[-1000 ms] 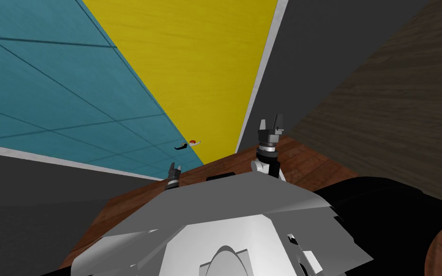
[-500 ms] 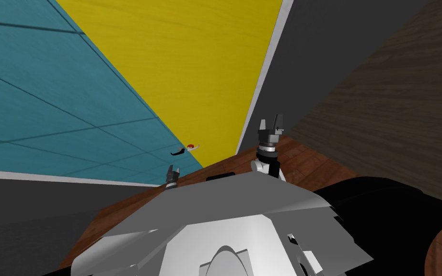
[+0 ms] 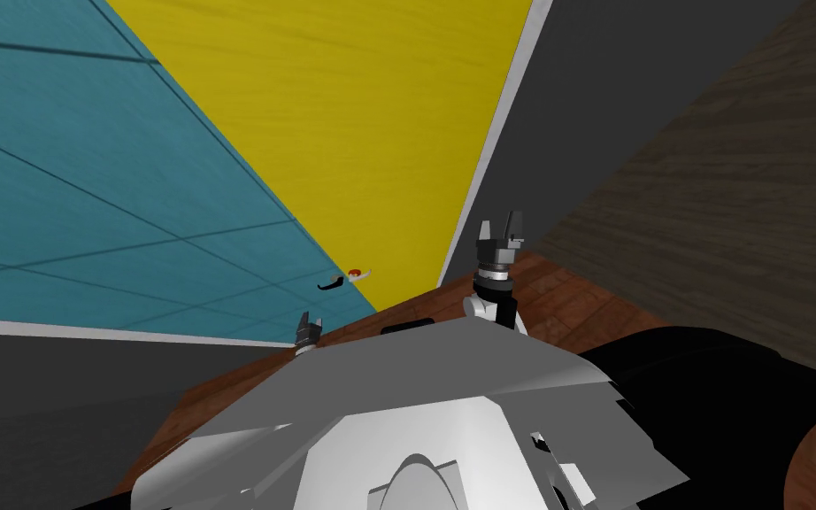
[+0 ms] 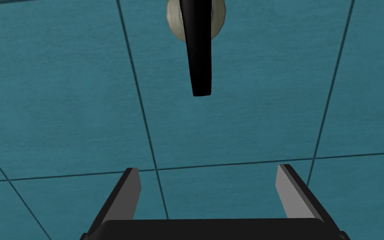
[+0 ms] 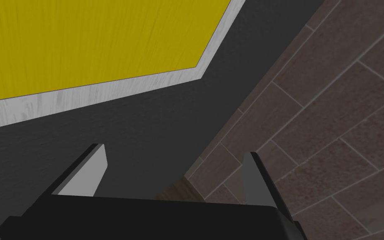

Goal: Pull the door open

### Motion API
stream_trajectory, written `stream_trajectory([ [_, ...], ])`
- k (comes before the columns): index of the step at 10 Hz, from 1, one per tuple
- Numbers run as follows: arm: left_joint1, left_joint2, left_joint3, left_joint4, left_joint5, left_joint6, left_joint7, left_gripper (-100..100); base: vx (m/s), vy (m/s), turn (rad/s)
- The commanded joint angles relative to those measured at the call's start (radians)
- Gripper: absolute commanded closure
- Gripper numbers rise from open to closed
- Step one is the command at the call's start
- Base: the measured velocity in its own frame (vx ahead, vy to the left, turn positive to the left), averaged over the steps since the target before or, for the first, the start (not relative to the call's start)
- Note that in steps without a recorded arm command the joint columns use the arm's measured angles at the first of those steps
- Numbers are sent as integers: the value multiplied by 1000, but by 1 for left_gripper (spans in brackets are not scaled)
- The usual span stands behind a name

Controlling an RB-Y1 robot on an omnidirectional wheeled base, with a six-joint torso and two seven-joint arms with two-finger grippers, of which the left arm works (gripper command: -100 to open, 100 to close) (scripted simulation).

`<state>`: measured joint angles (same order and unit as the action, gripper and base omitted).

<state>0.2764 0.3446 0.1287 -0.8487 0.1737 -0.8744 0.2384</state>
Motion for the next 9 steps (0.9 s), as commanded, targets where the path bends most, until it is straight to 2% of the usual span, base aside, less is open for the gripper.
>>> stream_trajectory([
  [1,-6,7,15,31,7,-2,-3,-100,39,69,4],
  [3,-16,12,44,58,20,10,-14,-100,88,91,-26],
  [4,-29,5,45,62,20,13,-18,-100,165,158,-109],
  [6,-62,-17,27,55,12,13,-23,-100,161,90,-135],
  [8,-92,-39,3,43,1,11,-25,-100,189,-25,-165],
  [9,-83,-35,12,43,4,15,-28,-100,90,-47,-27],
])
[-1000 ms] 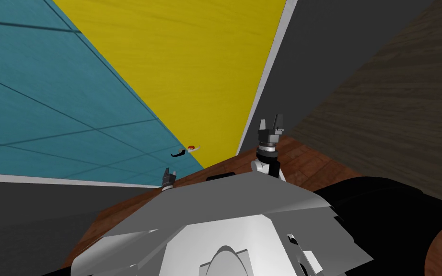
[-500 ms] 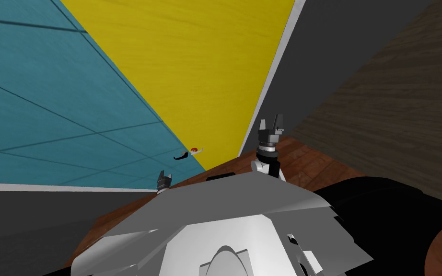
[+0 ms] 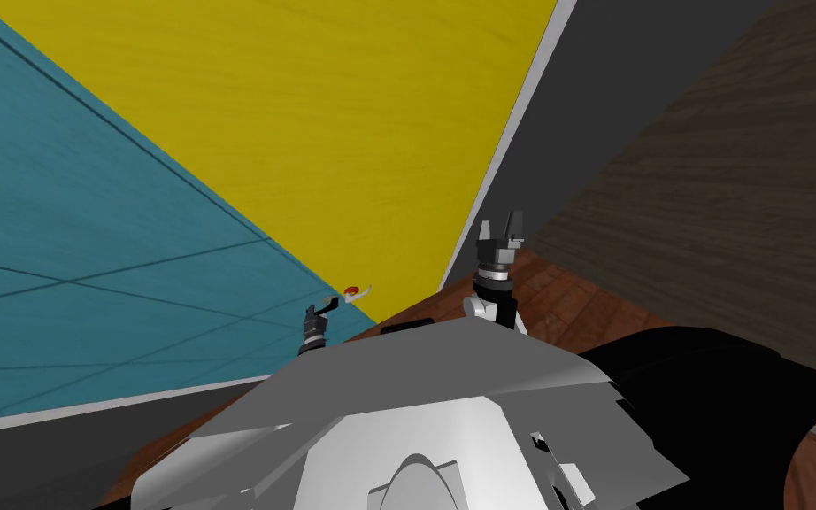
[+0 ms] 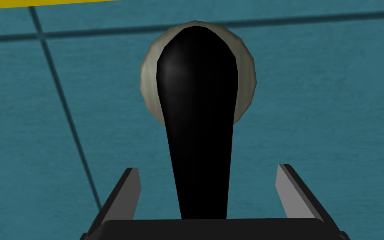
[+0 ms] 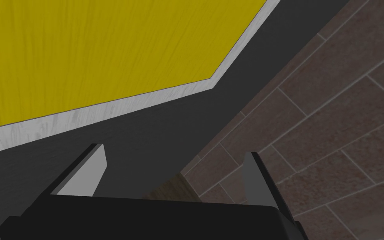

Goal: Pull the door open

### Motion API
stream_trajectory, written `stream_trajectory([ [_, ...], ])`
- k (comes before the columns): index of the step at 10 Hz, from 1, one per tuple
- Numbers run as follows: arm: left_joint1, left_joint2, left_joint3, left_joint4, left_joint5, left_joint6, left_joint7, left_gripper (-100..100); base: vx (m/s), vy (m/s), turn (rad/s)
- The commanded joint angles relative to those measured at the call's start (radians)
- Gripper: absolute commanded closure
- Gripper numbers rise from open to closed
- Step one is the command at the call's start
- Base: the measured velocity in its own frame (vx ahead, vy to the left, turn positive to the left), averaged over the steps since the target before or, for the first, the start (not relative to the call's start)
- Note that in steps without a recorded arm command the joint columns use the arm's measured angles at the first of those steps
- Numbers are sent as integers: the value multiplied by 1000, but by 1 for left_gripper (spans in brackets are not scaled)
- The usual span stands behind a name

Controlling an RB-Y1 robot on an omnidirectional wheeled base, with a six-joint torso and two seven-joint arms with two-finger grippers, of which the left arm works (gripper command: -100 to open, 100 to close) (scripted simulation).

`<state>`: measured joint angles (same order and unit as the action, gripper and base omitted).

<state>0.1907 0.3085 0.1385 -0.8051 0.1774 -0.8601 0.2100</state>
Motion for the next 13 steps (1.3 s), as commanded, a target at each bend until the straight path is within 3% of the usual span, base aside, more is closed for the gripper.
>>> stream_trajectory([
  [1,3,2,2,0,1,1,1,100,-11,10,29],
  [6,3,2,2,0,1,1,1,100,-17,5,-6],
  [7,29,20,12,10,6,-3,8,100,-110,22,23],
  [9,35,24,13,12,6,-6,11,100,-156,3,-6],
  [13,73,54,-26,5,-12,-56,55,100,-159,-28,-109],
])
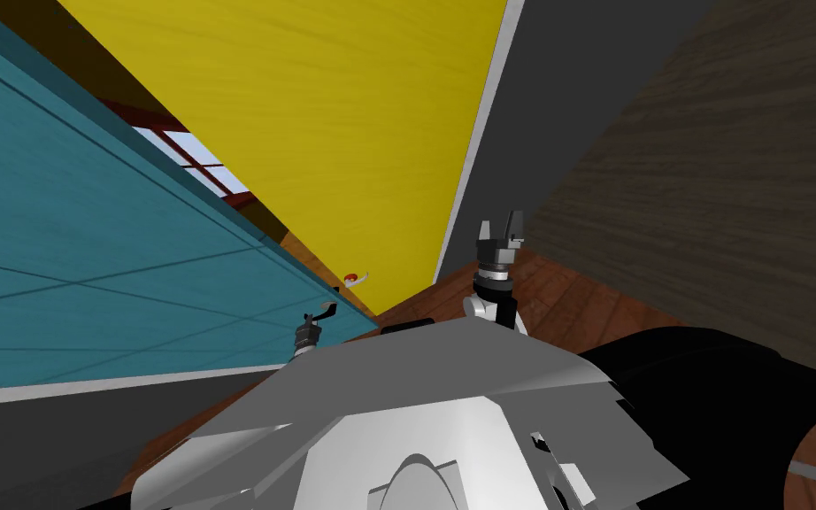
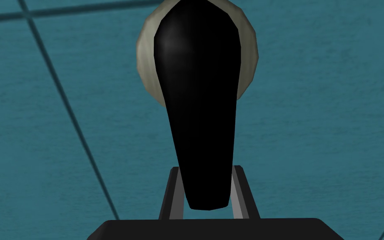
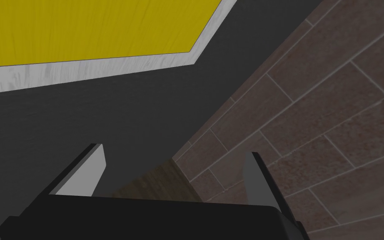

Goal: Pull the door open

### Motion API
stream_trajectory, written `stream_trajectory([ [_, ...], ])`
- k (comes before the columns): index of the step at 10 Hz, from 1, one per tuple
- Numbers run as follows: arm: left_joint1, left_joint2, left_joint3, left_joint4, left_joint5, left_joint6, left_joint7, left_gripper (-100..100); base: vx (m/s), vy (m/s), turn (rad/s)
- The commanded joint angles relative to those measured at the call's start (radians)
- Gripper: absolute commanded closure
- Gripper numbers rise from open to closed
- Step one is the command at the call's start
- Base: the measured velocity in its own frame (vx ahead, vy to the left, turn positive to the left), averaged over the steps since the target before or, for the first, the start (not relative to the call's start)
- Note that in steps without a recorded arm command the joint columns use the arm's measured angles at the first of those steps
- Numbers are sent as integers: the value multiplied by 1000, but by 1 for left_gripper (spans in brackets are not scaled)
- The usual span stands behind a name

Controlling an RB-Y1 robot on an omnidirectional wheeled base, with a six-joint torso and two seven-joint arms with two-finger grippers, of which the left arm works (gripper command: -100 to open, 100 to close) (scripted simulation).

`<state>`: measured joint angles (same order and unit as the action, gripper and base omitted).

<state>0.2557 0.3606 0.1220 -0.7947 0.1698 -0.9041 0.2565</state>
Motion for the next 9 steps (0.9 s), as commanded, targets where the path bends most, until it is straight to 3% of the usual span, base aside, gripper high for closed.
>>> stream_trajectory([
  [1,12,4,-23,-9,-11,-23,18,100,-207,49,-187],
  [5,19,9,-71,-25,-35,-62,49,100,-149,39,-121],
  [6,29,21,-52,-31,-25,-42,46,100,-47,27,-16],
  [7,43,30,-67,-21,-31,-75,60,100,-117,33,-157],
  [9,54,36,-78,-15,-36,-100,70,100,-173,15,-139],
])
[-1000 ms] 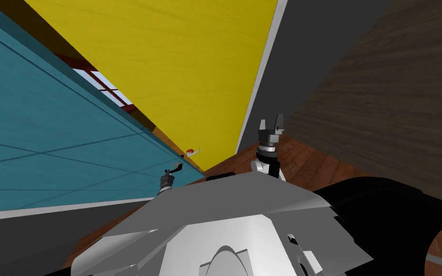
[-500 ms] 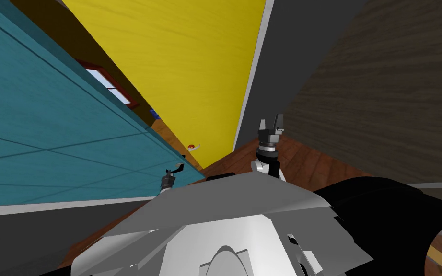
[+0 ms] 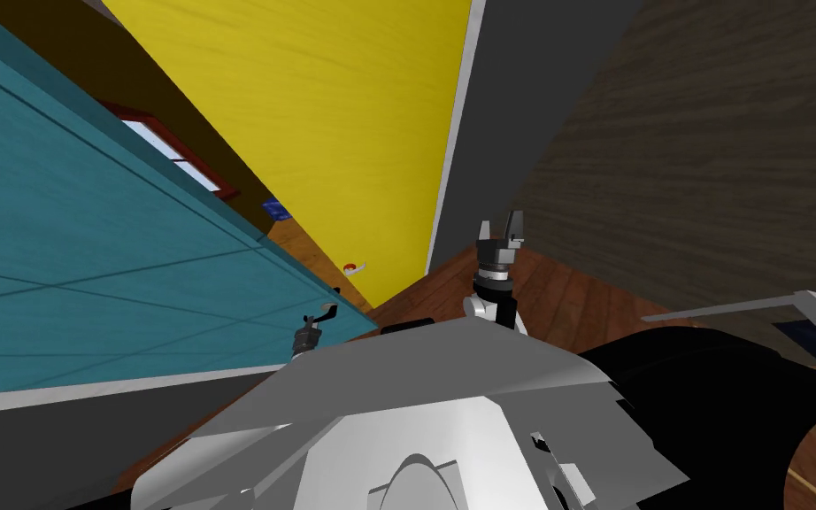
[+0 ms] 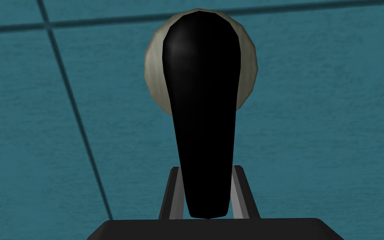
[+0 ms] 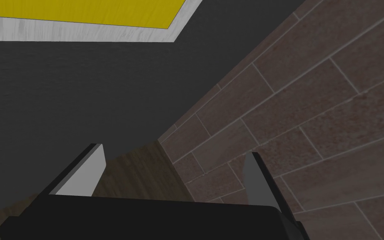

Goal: Pull the door open

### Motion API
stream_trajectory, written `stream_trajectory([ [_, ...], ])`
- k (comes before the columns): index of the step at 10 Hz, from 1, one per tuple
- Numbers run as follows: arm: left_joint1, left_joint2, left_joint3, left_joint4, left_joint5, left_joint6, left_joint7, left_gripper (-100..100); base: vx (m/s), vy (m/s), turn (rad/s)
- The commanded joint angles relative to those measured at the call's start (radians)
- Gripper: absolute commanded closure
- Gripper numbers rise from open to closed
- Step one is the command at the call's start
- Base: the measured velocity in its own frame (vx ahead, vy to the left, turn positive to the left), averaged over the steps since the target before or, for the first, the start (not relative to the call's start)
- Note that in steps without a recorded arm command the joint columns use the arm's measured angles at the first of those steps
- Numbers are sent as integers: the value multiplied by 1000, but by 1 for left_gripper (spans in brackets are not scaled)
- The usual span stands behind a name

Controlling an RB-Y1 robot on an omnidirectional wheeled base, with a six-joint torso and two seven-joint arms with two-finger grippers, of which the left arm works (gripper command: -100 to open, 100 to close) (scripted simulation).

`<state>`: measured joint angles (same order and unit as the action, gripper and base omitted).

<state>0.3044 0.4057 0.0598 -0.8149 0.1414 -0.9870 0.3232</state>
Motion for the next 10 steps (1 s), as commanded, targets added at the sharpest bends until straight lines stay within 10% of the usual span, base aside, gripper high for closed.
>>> stream_trajectory([
  [1,13,-4,-24,10,-11,-35,10,100,-175,25,-129],
  [10,56,20,-67,35,-29,-135,47,100,-121,28,-84],
])
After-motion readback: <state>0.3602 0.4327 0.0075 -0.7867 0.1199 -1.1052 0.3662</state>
